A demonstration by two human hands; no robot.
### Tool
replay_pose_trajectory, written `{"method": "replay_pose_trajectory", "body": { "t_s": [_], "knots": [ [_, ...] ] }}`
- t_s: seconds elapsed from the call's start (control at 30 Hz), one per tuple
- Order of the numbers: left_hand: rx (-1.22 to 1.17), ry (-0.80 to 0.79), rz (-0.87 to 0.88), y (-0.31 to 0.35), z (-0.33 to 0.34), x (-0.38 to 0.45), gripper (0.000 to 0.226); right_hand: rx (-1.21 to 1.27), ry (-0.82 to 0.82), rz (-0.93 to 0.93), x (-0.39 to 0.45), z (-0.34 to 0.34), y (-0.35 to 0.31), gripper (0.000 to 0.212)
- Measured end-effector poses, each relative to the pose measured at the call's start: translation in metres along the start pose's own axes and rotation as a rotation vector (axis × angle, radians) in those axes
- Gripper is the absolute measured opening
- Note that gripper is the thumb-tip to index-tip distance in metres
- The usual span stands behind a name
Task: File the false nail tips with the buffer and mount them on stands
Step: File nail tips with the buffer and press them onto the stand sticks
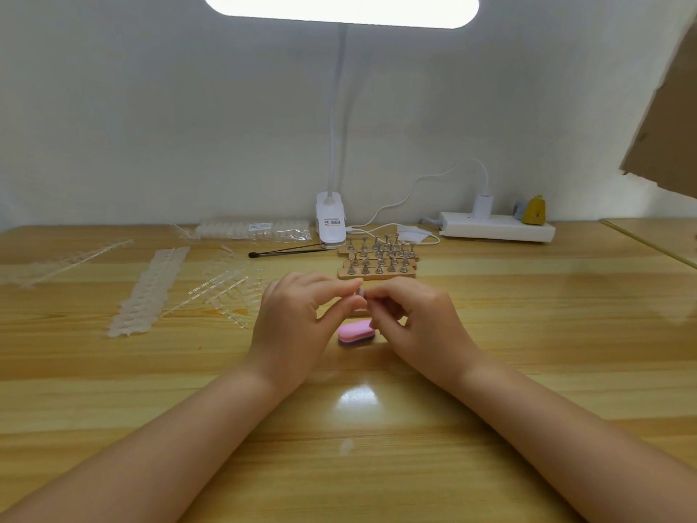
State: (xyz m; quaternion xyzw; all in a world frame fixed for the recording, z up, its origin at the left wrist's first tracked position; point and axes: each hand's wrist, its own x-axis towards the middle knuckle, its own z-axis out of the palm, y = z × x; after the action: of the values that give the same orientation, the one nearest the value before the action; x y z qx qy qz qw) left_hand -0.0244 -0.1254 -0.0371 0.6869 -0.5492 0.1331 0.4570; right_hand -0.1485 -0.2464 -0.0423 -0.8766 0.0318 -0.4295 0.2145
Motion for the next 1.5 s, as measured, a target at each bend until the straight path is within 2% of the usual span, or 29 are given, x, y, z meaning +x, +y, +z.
{"method": "replay_pose_trajectory", "body": {
  "t_s": [0.07, 0.17, 0.37, 0.63, 0.8, 0.9, 1.0, 1.07, 1.13, 1.23, 1.4, 1.5],
  "knots": [
    [-0.027, 0.001, -0.007, 0.002, 0.000, 0.000, 0.033, 0.004, 0.000, 0.022, 0.000, 0.001, 0.001, 0.009],
    [-0.170, -0.011, -0.110, 0.003, 0.000, -0.001, 0.035, -0.029, 0.014, 0.034, 0.001, 0.000, 0.001, 0.007],
    [-0.216, -0.001, -0.191, 0.004, 0.002, 0.000, 0.002, -0.098, -0.016, -0.020, 0.001, -0.002, -0.003, 0.008],
    [-0.284, 0.001, -0.274, 0.006, 0.007, -0.003, 0.009, -0.210, -0.078, -0.122, -0.002, -0.005, -0.003, 0.010],
    [-0.316, -0.068, -0.314, 0.006, 0.002, 0.001, 0.010, -0.186, -0.073, -0.035, 0.000, -0.003, -0.001, 0.007],
    [-0.088, -0.095, -0.352, -0.008, -0.008, 0.009, 0.032, -0.198, -0.078, 0.022, 0.000, -0.003, 0.001, 0.006],
    [0.338, -0.078, -0.387, -0.025, -0.020, 0.020, 0.031, -0.199, -0.015, 0.115, 0.001, -0.006, 0.005, 0.004],
    [0.559, -0.167, -0.408, -0.032, -0.021, 0.021, 0.034, -0.196, -0.001, 0.217, 0.001, -0.007, 0.007, 0.005],
    [0.682, -0.308, -0.417, -0.034, -0.018, 0.019, 0.046, -0.205, -0.007, 0.315, 0.001, -0.008, 0.010, 0.007],
    [0.743, -0.377, -0.363, -0.036, -0.012, 0.015, 0.049, -0.248, -0.004, 0.436, 0.002, -0.009, 0.016, 0.009],
    [0.720, -0.340, -0.343, -0.034, -0.011, 0.015, 0.040, -0.356, -0.122, 0.550, 0.003, -0.011, 0.021, 0.020],
    [0.618, -0.273, -0.386, -0.033, -0.010, 0.016, 0.034, -0.403, -0.168, 0.573, 0.005, -0.013, 0.021, 0.024]
  ]
}}
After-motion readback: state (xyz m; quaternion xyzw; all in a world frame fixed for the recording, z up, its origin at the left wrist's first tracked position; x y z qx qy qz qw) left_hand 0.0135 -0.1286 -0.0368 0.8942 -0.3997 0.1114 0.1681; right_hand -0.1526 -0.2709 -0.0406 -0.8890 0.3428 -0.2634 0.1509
